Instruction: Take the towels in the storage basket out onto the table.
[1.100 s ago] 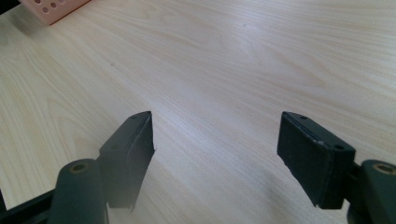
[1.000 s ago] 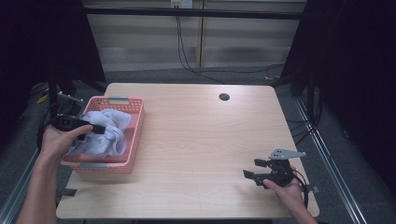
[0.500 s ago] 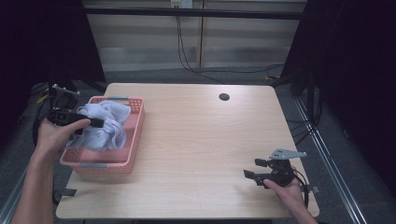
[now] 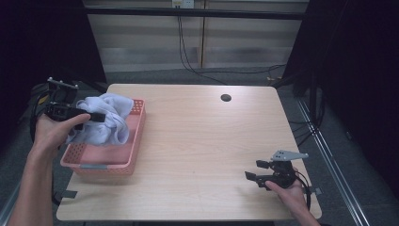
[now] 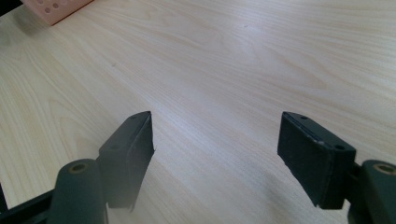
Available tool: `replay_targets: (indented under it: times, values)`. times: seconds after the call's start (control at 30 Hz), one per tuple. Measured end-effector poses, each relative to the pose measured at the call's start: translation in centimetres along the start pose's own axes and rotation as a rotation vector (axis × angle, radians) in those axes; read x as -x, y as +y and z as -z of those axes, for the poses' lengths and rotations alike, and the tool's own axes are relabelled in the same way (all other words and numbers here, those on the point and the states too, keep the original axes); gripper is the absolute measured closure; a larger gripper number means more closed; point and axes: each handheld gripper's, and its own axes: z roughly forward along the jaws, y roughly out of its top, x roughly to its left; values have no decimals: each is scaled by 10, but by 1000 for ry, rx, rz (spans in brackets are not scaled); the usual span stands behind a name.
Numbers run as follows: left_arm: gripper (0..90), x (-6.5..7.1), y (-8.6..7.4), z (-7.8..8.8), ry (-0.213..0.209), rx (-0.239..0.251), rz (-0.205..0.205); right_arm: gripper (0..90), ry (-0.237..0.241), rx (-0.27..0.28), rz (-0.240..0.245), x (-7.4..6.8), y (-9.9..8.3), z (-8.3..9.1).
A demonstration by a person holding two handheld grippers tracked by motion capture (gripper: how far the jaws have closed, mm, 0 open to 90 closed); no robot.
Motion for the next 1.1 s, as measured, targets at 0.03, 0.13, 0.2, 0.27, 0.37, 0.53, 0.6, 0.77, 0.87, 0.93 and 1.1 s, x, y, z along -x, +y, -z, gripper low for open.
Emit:
replay_targets:
  times: [0.03,0.13,0.2,0.27,0.37,0.53,0.6,0.77,0.87,0.93,1.1]
  values:
    - [448,1,1,1,-6,-1,-11,267,1,-4,3,0,0,-1]
    - [448,4,5,5,-22,27,-3,267,2,-2,2,-1,0,-1]
    - [448,7,8,10,-37,42,-6,267,1,-1,-1,0,1,0]
    - [447,10,10,11,-42,63,-10,267,0,1,3,0,1,1]
    - [447,18,13,9,-51,52,-34,265,0,2,9,0,1,0]
    - [446,32,22,2,-82,59,-53,265,2,5,4,0,2,-1]
    - [446,40,25,-2,-92,61,-66,265,2,4,6,0,2,-1]
    - [446,61,31,-21,-140,55,-100,263,3,8,15,1,1,0]
    - [445,72,35,-30,-148,55,-125,262,-2,13,14,1,1,1]
    - [445,76,37,-33,-158,50,-130,262,-2,14,12,1,1,1]
    - [445,98,43,-48,-199,42,-156,262,0,15,10,2,2,1]
